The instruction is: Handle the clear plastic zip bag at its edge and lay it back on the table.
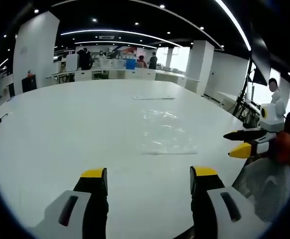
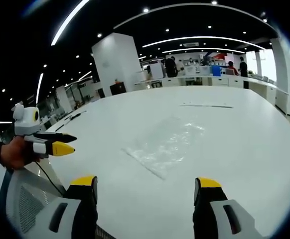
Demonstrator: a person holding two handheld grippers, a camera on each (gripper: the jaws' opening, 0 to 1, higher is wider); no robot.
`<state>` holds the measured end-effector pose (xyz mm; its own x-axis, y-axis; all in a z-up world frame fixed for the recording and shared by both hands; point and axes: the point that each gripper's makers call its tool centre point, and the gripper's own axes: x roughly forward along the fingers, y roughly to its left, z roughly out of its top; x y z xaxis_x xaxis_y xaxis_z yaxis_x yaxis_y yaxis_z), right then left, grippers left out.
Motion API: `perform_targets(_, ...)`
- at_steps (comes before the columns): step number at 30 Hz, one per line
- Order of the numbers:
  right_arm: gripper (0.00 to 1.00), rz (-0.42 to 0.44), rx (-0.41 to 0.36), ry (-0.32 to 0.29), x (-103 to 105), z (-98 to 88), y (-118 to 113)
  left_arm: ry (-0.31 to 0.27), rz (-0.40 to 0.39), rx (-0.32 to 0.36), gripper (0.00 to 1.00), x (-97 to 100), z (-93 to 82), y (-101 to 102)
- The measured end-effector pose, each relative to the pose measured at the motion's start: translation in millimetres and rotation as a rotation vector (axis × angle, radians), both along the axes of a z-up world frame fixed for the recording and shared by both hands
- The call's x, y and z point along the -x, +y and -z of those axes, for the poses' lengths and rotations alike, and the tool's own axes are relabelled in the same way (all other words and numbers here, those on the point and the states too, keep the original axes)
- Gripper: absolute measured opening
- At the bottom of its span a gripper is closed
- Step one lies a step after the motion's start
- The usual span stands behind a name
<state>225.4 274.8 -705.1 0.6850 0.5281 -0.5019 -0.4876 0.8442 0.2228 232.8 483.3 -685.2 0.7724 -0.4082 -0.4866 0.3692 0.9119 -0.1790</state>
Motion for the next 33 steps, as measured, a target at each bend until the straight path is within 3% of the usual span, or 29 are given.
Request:
perform_targets(25,0.74,-0.108,0.051,0.039,8.6,4.8,20.2,0.014,0.010,-0.003,0.65,0.4,3.4,-1.0)
perform_targets(33,0.71,-0.118,0.065,0.057,-9.3,14.8,20.5,0.019,0.007,-0.004,0.65,0.7,4.0,-1.2)
